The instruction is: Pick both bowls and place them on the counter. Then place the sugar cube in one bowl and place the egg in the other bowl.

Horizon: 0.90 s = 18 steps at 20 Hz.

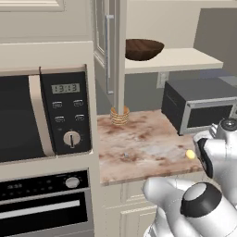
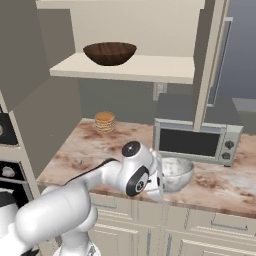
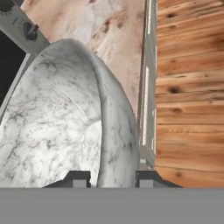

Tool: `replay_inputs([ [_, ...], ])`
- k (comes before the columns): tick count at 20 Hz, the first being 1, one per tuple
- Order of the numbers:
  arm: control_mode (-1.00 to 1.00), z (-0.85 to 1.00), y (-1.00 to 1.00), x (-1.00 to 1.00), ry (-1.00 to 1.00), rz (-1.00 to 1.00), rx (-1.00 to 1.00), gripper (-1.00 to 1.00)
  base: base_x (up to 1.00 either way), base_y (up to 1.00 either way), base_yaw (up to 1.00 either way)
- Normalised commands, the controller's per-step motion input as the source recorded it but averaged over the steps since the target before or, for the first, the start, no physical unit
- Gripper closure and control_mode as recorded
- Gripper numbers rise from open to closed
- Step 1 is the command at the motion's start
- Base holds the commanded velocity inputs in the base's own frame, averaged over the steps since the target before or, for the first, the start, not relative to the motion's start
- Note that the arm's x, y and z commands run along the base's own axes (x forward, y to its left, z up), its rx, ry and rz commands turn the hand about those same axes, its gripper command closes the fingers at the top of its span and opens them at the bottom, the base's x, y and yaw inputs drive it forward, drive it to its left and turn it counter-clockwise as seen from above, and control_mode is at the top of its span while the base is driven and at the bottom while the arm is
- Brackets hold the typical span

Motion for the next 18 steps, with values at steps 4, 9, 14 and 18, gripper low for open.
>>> replay_inputs([
  [4, -1.0, -0.14, -0.14, 0.12, 0.0, 0.0, 0.06, 1.0, 0.0, 0.0, 0.0],
  [9, -1.0, -0.19, -0.11, 0.14, 0.0, 0.0, 0.03, 1.0, 0.0, 0.0, 0.0],
  [14, -1.0, -0.18, -0.03, 0.2, 0.0, 0.0, 0.0, 1.0, 0.0, 0.0, 0.0],
  [18, -1.0, -0.22, -0.01, 0.01, 0.0, 0.0, 0.01, 1.0, 0.0, 0.0, 0.0],
])
